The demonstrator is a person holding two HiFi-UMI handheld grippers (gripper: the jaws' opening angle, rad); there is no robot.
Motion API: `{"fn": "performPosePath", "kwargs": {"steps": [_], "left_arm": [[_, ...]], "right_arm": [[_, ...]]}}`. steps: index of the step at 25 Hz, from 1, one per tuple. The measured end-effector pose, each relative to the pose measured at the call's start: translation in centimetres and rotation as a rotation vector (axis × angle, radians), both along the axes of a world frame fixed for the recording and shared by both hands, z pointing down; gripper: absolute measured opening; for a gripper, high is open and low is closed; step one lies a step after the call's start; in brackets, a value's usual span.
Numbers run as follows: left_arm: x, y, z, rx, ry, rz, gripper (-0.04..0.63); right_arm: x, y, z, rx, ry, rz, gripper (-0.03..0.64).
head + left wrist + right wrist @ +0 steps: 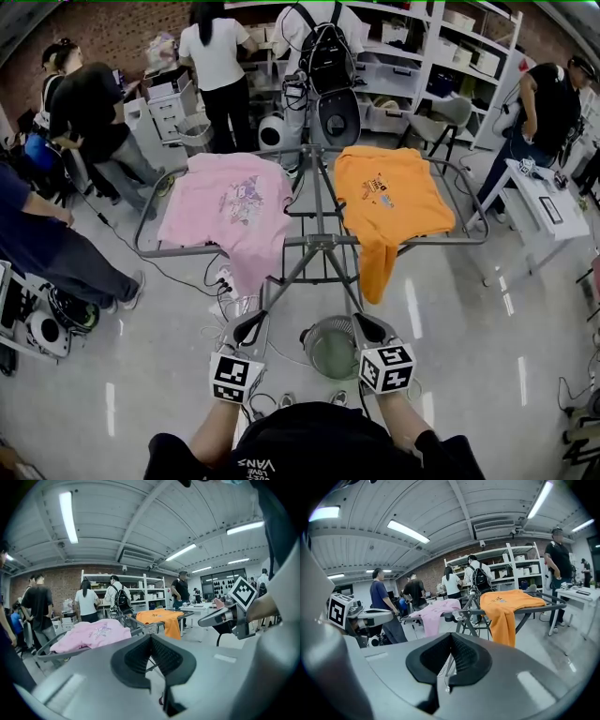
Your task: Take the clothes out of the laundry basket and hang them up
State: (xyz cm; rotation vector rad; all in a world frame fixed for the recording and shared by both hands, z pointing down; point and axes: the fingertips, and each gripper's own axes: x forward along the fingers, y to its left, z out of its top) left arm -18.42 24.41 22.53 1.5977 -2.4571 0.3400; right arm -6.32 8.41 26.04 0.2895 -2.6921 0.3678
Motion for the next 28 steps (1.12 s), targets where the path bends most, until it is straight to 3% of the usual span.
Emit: {"fn": "performPosePath", "kwargs": {"steps": [12,28], "left_arm": [[-0.2,2.8,0.2,-0.002,-0.004,-0.017,0.002],[0.1,0.7,-0.3,0.015,0.003,0.001,0.002]], "right_arm": [[-0.9,2.0,0.1,0.032,0.016,0.002,0.005],[-0.9,0.0,-1.0,0.051,0.015,-0.002,0.005]]}}
